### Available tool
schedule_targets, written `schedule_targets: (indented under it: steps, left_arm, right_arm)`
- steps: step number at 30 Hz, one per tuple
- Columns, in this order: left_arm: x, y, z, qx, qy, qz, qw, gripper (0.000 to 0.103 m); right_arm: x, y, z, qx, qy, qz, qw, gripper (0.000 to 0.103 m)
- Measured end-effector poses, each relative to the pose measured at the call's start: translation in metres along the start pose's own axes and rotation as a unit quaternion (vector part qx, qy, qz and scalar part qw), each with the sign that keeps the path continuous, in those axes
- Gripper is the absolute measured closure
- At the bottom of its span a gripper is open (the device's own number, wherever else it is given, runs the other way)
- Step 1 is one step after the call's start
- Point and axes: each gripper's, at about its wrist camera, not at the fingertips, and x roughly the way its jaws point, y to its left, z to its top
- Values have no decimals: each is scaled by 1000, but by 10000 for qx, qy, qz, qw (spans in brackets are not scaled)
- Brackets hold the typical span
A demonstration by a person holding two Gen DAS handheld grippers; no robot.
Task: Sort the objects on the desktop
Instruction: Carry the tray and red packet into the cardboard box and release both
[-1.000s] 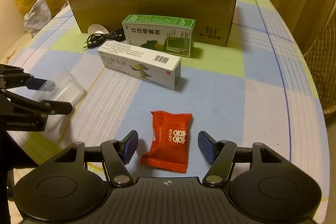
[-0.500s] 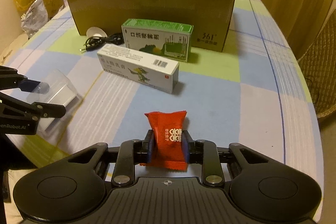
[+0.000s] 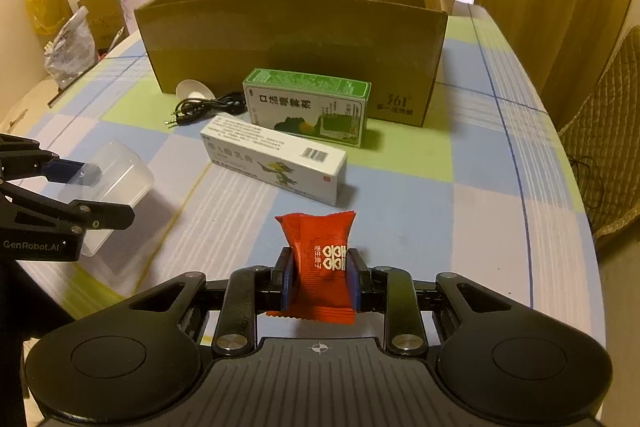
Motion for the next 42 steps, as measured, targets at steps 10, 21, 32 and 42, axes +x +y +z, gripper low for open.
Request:
schedule_targets:
  steps: [10, 21, 32, 42]
  left_arm:
    - [-9, 2, 1, -46, -87, 16, 10000, 51]
    - [-13, 1, 3, -62, -116, 13, 9999, 51]
    - [-15, 3, 6, -95, -181, 7, 9998, 51]
    - [-20, 7, 21, -84, -335, 63, 9994, 51]
  right_arm:
    - [-6, 3, 2, -18, -41, -7, 10000, 79]
    - [-8, 2, 4, -3, -66, -7, 10000, 79]
    - [-12, 4, 12, -42, -144, -9, 9999, 79]
    - [-15, 4, 29, -97, -286, -13, 9995, 79]
